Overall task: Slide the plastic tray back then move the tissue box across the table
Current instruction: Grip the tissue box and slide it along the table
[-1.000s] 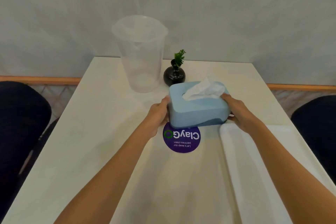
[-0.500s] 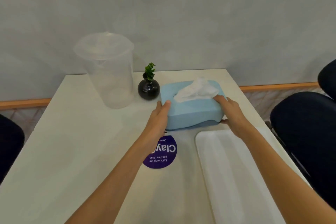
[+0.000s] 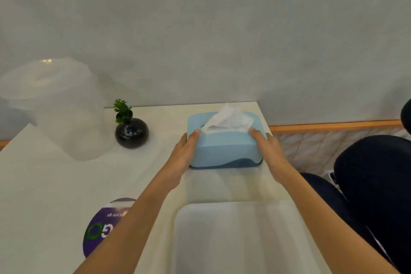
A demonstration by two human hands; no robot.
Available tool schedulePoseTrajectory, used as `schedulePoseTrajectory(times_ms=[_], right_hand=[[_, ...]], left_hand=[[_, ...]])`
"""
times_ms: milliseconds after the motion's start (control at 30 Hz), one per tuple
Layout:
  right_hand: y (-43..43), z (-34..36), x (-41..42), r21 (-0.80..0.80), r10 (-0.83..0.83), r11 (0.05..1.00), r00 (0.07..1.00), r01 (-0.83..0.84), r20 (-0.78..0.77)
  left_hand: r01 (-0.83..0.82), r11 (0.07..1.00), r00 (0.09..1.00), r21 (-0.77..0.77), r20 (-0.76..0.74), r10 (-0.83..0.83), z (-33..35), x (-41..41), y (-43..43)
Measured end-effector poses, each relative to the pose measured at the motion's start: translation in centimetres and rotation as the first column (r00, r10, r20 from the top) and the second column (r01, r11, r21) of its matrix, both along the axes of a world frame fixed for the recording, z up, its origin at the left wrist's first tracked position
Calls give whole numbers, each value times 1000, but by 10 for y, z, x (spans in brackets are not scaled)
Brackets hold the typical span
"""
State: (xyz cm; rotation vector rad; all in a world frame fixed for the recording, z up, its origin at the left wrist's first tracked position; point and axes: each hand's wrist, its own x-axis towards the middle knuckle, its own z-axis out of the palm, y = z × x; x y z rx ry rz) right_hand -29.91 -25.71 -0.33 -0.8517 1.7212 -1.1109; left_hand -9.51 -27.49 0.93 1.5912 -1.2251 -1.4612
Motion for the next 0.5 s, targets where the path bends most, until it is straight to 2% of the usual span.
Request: schedulePoseTrajectory(times_ms=[233, 500], right_hand=[[-49, -1, -19, -34, -27, 999, 1000, 27, 3], [-95, 0, -32, -40, 39, 998, 999, -39, 4]], left_hand=[[-48, 999, 998, -27, 28, 48, -8, -21, -50], [-74, 995, 997, -62, 29, 76, -10, -34, -92]])
